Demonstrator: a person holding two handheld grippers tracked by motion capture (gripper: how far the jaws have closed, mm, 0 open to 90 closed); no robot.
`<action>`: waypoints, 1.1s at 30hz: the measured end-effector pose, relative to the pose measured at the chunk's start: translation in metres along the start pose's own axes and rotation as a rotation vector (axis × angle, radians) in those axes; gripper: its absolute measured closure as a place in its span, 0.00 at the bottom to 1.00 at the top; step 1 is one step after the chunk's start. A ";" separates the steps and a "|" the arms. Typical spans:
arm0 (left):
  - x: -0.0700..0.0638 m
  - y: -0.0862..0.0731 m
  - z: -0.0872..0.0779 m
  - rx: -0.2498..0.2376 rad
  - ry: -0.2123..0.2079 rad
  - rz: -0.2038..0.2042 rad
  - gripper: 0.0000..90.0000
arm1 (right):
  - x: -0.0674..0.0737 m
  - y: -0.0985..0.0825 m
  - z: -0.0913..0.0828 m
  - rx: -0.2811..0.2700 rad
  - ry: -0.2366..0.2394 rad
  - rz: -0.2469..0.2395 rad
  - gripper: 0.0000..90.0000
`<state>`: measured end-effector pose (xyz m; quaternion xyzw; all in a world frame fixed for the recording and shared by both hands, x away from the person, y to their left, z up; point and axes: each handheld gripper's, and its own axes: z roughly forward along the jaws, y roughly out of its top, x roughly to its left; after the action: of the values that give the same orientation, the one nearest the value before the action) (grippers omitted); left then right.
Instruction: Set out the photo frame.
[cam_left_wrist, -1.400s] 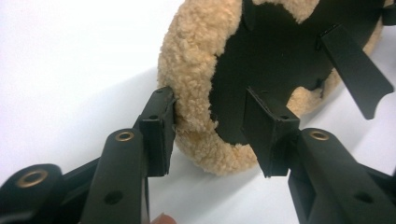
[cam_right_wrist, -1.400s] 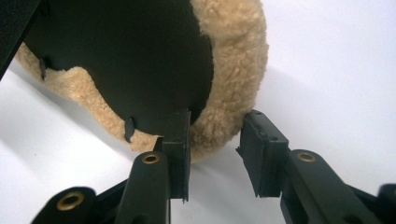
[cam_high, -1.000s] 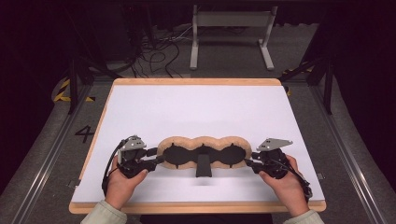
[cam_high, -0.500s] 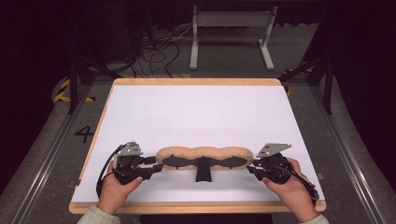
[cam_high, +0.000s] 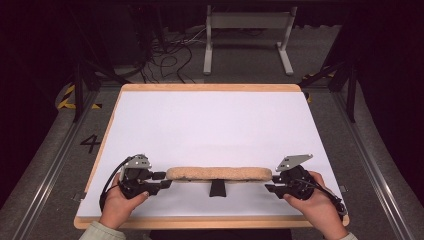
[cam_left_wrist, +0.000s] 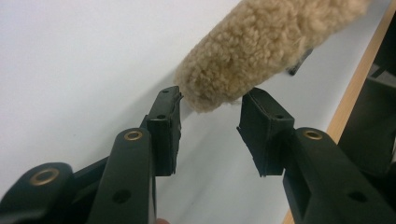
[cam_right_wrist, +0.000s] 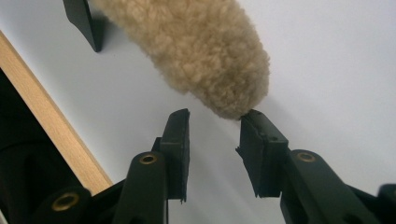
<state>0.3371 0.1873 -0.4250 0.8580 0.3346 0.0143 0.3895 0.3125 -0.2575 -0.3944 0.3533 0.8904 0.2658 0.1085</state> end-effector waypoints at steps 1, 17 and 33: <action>0.001 0.000 -0.001 0.011 -0.005 -0.003 0.65 | 0.000 0.000 0.000 0.003 0.004 -0.001 0.70; 0.016 -0.001 -0.013 -0.128 0.221 -0.043 0.95 | 0.000 -0.005 0.000 0.046 -0.004 -0.023 1.00; 0.014 0.003 0.002 -0.188 0.210 -0.030 1.00 | -0.001 -0.009 0.011 0.009 0.030 -0.038 1.00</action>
<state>0.3503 0.1923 -0.4279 0.8063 0.3835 0.1293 0.4313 0.3120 -0.2591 -0.4082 0.3328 0.8997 0.2649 0.0983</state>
